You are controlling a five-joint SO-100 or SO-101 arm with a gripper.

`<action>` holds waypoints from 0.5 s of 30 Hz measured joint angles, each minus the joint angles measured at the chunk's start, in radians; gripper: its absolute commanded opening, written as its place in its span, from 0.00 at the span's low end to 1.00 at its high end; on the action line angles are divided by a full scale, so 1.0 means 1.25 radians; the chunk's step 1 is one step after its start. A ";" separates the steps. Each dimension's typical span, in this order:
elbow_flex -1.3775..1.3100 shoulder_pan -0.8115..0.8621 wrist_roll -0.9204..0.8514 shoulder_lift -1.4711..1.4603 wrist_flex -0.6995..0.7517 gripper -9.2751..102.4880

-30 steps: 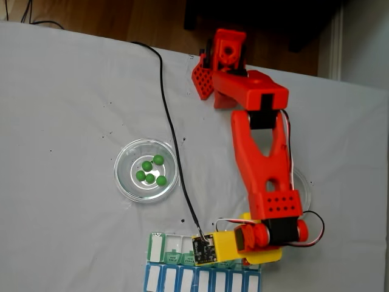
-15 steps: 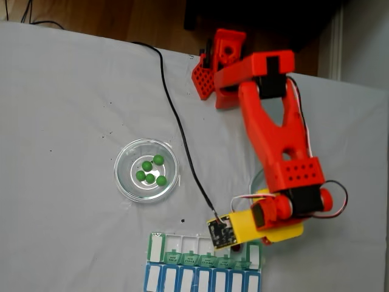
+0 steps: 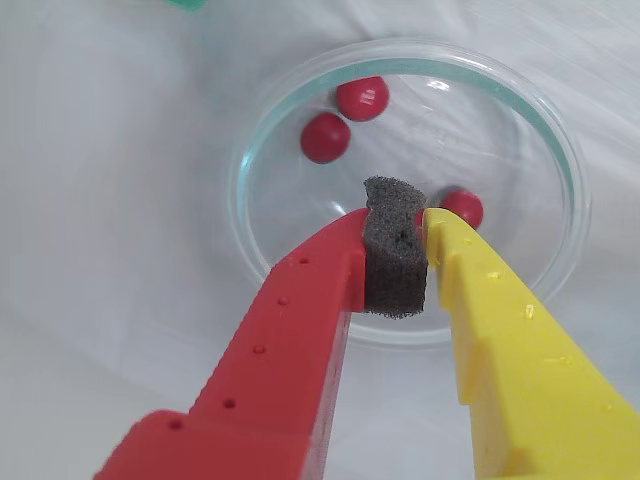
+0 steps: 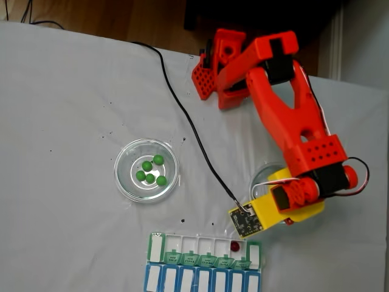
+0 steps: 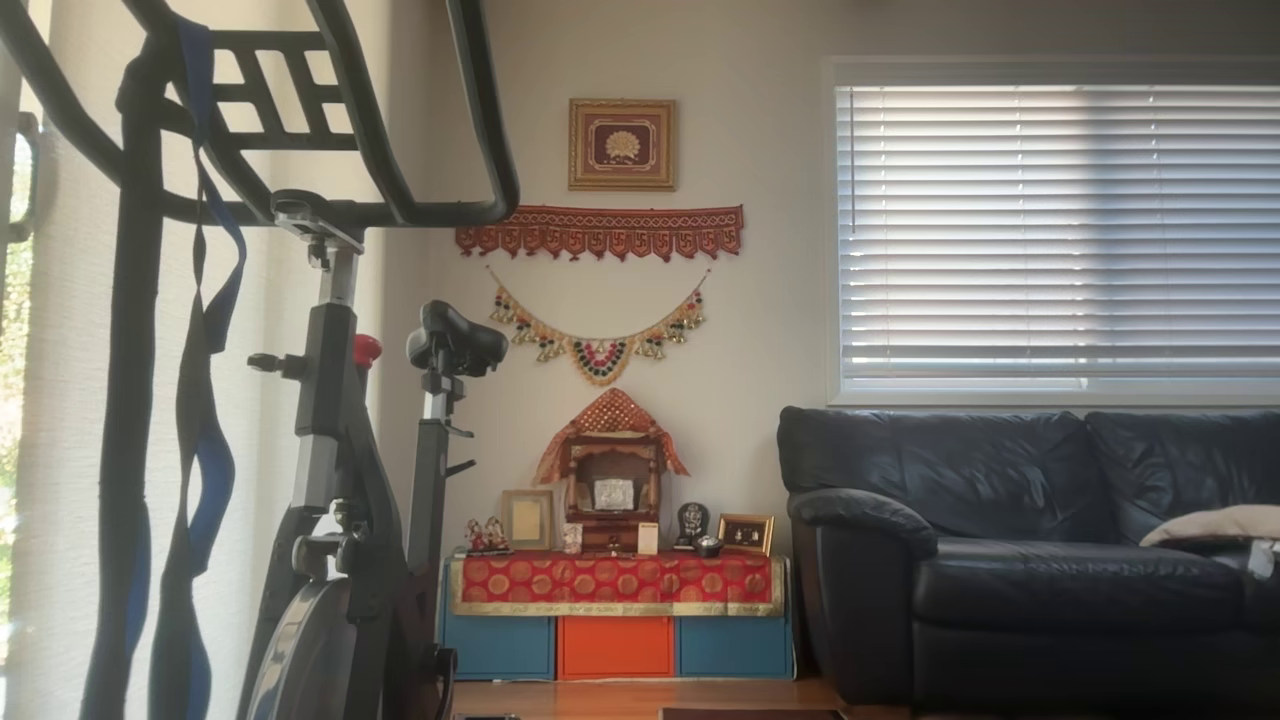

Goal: Sort medicines into box.

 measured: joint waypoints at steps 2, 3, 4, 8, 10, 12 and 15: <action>0.017 -0.007 0.000 0.000 0.001 0.10; 0.027 -0.013 0.000 0.000 0.001 0.10; 0.029 -0.016 0.000 0.000 0.001 0.10; 0.031 -0.032 0.013 -0.016 0.017 0.10; 0.031 -0.042 0.027 -0.037 0.023 0.10; 0.031 -0.049 0.038 -0.045 0.025 0.10; 0.031 -0.055 0.055 -0.053 0.025 0.10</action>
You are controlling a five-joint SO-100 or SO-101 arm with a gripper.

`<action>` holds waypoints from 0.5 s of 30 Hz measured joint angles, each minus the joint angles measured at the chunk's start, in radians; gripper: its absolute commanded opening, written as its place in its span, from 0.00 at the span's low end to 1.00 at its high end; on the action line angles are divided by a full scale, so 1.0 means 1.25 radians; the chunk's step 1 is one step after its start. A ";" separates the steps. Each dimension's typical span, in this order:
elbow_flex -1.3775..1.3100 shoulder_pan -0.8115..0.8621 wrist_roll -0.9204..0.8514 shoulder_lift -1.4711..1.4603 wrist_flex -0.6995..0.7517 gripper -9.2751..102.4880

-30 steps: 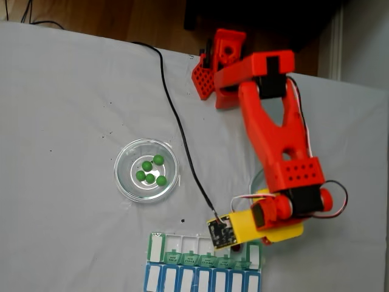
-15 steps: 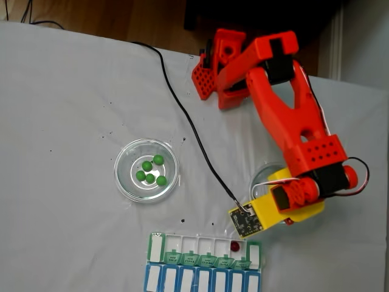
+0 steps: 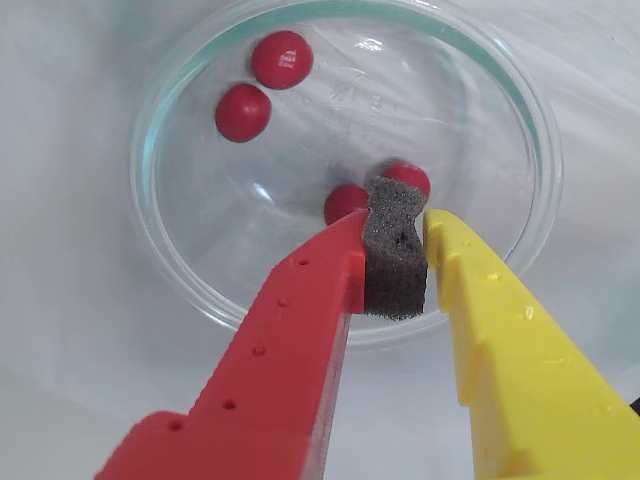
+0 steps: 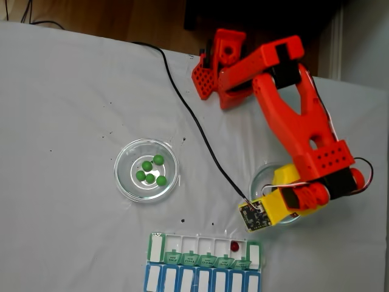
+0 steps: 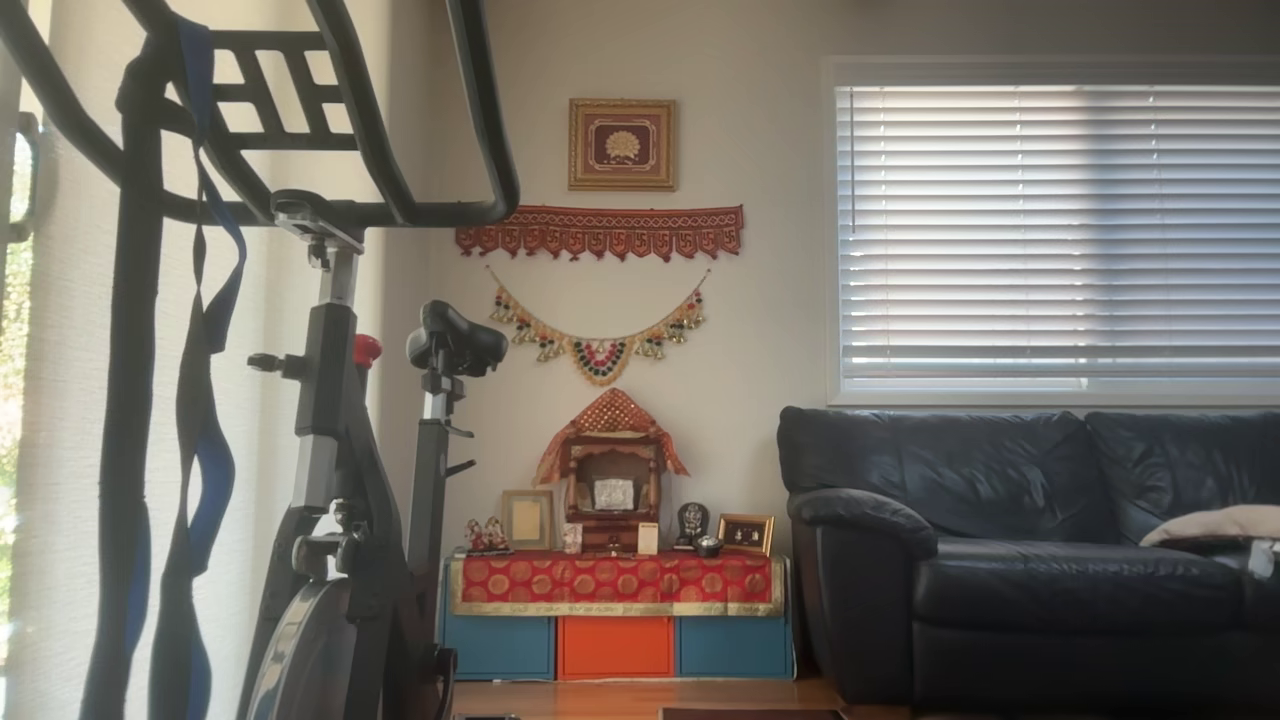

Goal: Sort medicines into box.

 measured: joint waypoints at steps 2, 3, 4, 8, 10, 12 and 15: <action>0.000 0.000 0.005 0.000 -0.004 0.10; 0.000 0.000 0.007 0.000 -0.009 0.10; 0.006 0.000 0.007 0.000 -0.016 0.10; 0.027 0.000 0.007 0.000 -0.038 0.10; 0.039 0.000 0.007 0.000 -0.048 0.10; 0.050 -0.004 0.013 0.000 -0.059 0.10; 0.066 -0.009 0.017 0.000 -0.074 0.15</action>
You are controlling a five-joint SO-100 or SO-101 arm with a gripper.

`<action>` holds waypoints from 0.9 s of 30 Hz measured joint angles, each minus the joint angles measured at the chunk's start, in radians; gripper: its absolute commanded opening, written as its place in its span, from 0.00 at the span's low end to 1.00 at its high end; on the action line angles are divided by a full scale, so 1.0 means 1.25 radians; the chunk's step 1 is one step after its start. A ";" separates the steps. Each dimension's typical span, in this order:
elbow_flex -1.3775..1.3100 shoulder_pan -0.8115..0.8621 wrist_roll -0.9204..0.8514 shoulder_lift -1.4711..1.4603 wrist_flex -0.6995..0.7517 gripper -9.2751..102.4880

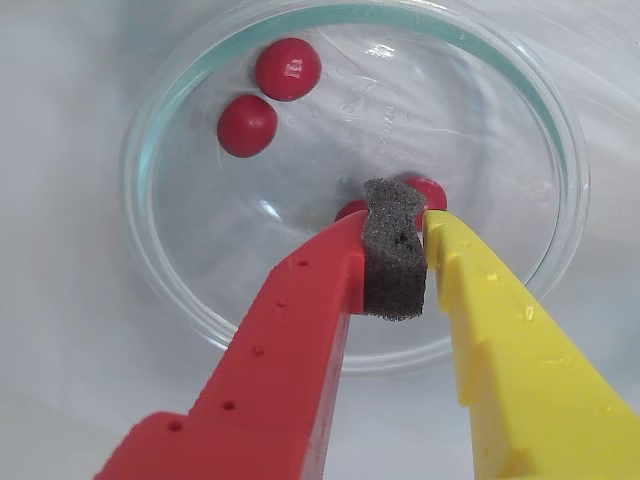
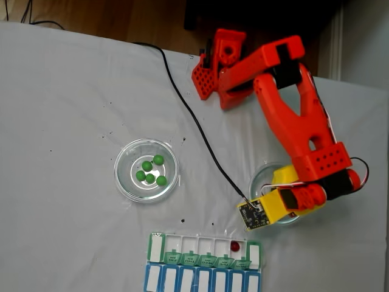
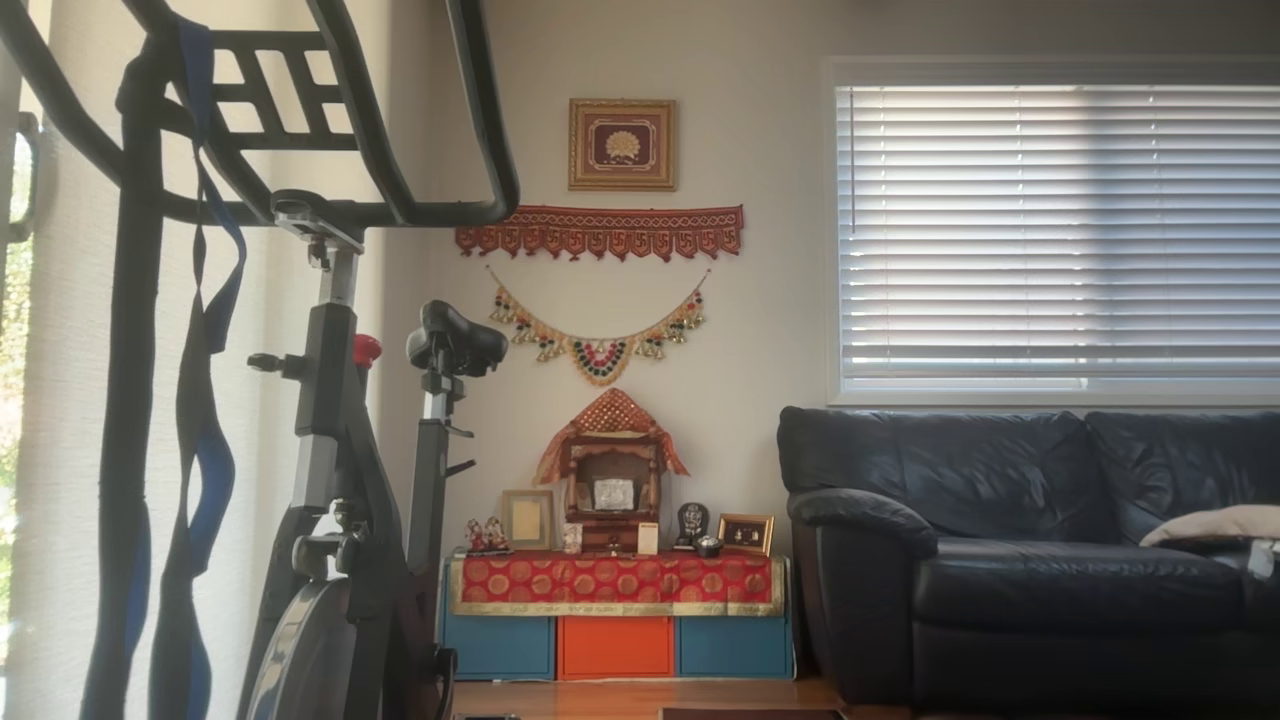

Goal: Sort medicines into box.

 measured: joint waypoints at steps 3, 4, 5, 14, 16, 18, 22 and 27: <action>0.007 0.000 0.000 0.000 -0.009 0.20; 0.013 0.000 0.000 0.000 -0.012 0.21; 0.017 0.000 0.000 0.000 -0.015 0.22; 0.053 -0.006 0.000 0.000 -0.045 0.26; 0.060 -0.011 0.000 0.000 -0.050 0.27; 0.066 -0.013 0.000 0.000 -0.056 0.28; 0.081 -0.013 0.000 0.000 -0.070 0.32; 0.087 -0.013 0.000 0.000 -0.081 0.34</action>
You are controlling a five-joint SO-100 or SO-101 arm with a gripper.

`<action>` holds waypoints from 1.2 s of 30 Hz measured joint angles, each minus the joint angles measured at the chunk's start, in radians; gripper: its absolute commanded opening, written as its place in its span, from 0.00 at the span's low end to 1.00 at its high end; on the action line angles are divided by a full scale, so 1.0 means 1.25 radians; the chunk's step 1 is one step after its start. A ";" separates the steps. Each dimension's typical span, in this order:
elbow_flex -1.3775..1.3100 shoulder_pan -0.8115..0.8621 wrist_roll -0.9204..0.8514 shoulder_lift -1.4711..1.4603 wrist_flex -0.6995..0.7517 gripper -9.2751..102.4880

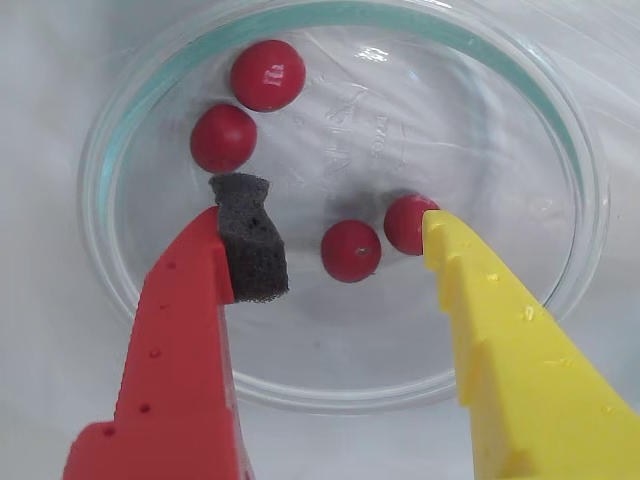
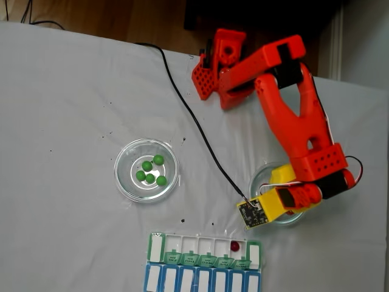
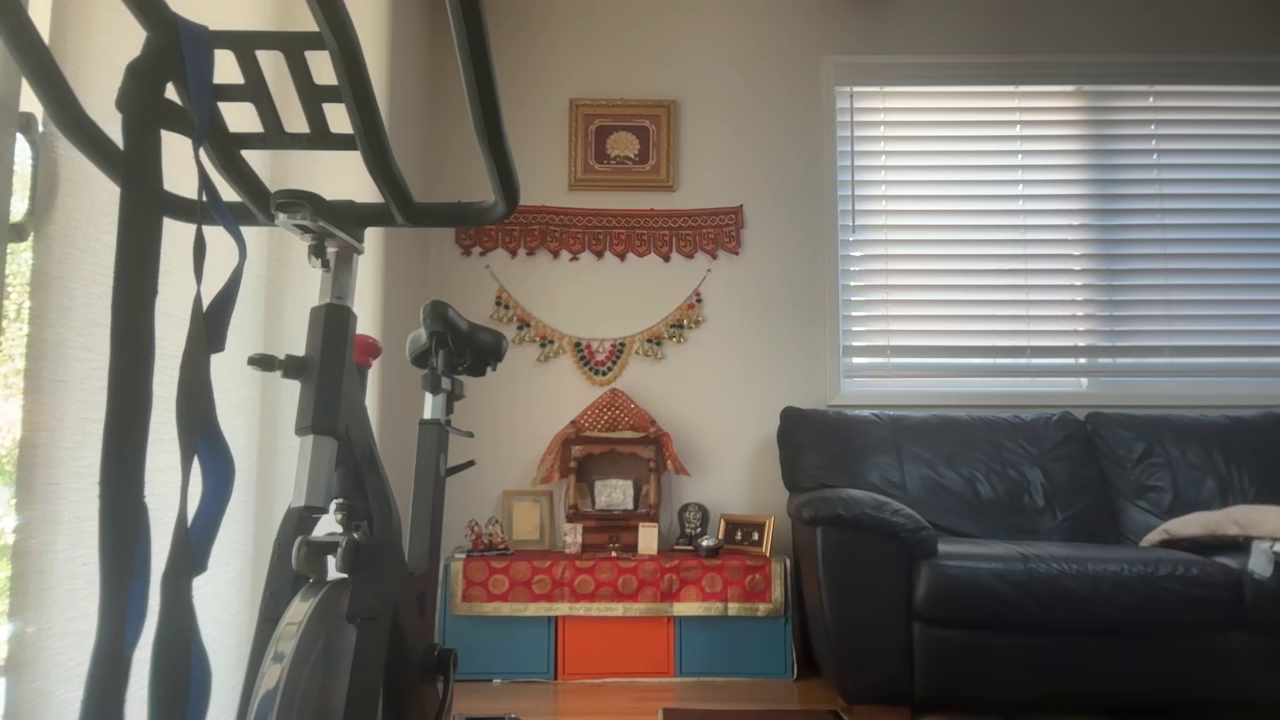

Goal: Sort medicines into box.

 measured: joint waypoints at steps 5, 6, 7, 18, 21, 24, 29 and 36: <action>0.004 0.000 0.000 0.000 -0.009 0.34; 0.004 0.000 0.000 0.000 -0.012 0.34; 0.004 0.000 0.000 0.000 -0.016 0.34; 0.005 0.000 0.000 0.000 -0.040 0.32; 0.005 0.000 0.000 0.000 -0.047 0.31; 0.005 0.000 0.000 0.000 -0.052 0.31; 0.005 0.000 0.000 0.000 -0.052 0.30; 0.020 0.000 0.000 -0.020 -0.074 0.29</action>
